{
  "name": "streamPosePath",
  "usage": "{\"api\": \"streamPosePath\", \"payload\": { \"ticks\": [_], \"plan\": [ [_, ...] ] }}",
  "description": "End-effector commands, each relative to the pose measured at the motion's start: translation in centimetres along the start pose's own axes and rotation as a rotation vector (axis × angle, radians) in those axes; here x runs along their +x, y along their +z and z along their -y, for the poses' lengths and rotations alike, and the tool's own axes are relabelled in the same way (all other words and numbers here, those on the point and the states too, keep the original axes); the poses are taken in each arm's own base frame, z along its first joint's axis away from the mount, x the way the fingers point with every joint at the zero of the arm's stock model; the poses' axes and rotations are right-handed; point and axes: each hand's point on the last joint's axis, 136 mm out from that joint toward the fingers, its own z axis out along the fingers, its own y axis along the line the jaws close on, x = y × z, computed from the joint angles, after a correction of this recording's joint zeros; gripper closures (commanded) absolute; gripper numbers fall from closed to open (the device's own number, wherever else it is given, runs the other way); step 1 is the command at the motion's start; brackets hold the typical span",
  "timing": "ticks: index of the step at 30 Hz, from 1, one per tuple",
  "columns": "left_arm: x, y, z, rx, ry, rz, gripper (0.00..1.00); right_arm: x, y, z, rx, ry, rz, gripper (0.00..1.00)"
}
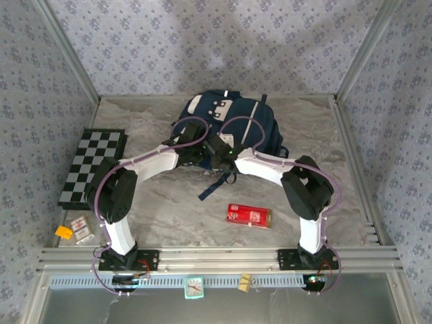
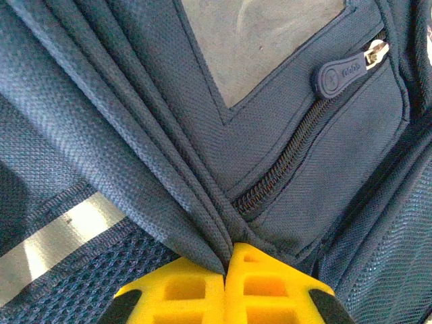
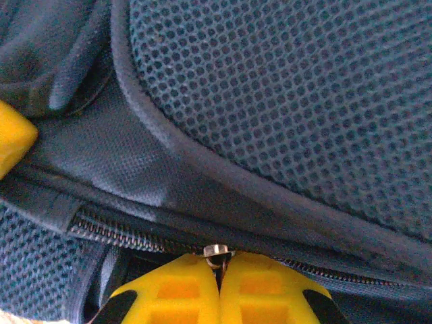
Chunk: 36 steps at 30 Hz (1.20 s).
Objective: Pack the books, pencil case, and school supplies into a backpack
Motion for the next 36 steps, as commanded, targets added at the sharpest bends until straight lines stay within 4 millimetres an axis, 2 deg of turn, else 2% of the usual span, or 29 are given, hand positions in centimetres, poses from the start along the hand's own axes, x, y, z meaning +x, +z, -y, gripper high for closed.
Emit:
{"api": "streamPosePath", "payload": {
  "ticks": [1, 7, 10, 13, 16, 19, 23, 26, 31, 36],
  "plan": [
    [-2.1, -2.0, 1.2, 0.032, 0.027, 0.055, 1.00, 0.0, -1.5, 2.6, 0.036, -0.001, 0.004, 0.98],
    [-3.6, -2.3, 0.5, 0.021, 0.017, 0.074, 1.00, 0.2, -2.5, 4.5, 0.018, -0.065, -0.020, 1.00],
    [-3.5, -2.3, 0.7, 0.021, 0.035, 0.069, 1.00, 0.7, -2.3, 2.7, -0.053, -0.126, -0.056, 1.00],
    [-3.4, -2.0, 0.8, 0.026, 0.025, 0.057, 1.00, 1.6, -0.8, 1.2, -0.107, -0.138, -0.116, 1.00],
    [-3.1, -1.8, 0.9, 0.028, 0.025, 0.047, 1.00, 1.6, 0.3, 0.9, -0.089, -0.151, -0.137, 0.98],
    [-3.0, -1.7, 1.0, 0.029, 0.028, 0.042, 1.00, 0.8, 0.9, 0.8, -0.074, -0.146, -0.115, 0.88],
    [-2.9, -1.6, 1.0, 0.029, 0.028, 0.038, 1.00, 0.4, 2.1, 0.2, -0.068, -0.155, -0.110, 0.80],
    [-2.8, -1.6, 1.0, 0.030, 0.026, 0.033, 1.00, 0.4, 2.7, 0.1, -0.065, -0.160, -0.119, 0.85],
    [-3.8, -2.0, 1.0, 0.019, 0.069, 0.048, 1.00, -0.2, 0.8, 2.3, 0.005, -0.160, -0.100, 1.00],
    [-6.8, -1.7, 0.6, -0.007, 0.133, 0.048, 1.00, 1.6, -1.6, 6.2, 0.060, -0.159, -0.136, 1.00]
  ]
}}
